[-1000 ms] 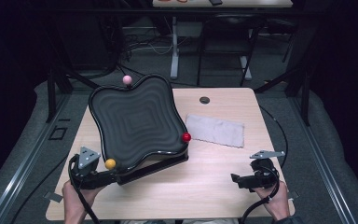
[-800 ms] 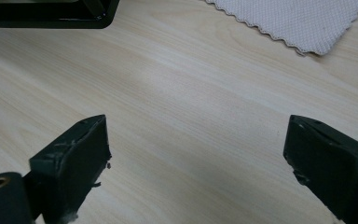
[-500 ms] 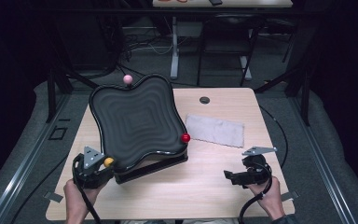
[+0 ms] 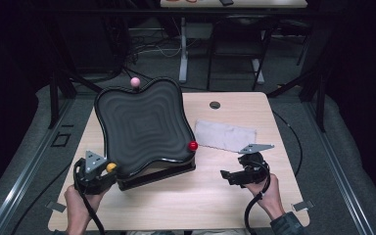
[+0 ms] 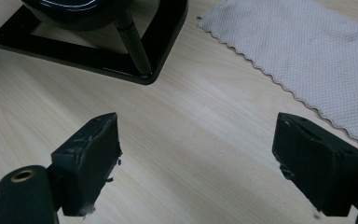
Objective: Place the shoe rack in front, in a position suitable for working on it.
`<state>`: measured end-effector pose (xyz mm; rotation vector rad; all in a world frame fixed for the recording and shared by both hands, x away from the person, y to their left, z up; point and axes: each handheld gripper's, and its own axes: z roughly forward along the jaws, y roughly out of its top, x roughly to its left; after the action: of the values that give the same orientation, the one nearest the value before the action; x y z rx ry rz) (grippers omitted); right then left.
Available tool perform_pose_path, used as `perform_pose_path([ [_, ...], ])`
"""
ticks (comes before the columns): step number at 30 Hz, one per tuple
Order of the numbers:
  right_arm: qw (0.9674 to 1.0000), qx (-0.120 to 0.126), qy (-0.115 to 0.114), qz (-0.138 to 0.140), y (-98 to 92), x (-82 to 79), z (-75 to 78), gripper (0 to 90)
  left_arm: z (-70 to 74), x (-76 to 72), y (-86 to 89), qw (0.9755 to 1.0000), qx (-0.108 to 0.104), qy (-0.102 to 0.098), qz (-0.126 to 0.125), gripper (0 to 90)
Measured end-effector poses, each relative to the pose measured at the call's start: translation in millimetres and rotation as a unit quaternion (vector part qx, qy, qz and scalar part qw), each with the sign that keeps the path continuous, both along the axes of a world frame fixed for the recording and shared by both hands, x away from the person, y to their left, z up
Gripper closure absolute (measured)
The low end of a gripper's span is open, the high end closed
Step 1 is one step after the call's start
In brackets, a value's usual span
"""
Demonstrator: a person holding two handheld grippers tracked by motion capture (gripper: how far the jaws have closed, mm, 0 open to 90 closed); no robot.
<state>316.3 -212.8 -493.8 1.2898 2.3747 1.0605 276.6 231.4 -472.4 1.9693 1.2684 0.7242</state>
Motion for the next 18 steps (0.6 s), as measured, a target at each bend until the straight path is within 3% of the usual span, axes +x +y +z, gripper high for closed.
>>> perform_pose_path([
  [18,0.9999,0.006,0.008,-0.012,-4.4,4.1,-1.8,15.1,1.1,29.5,22.0,1.0000,0.000,0.006,0.006,60.0],
])
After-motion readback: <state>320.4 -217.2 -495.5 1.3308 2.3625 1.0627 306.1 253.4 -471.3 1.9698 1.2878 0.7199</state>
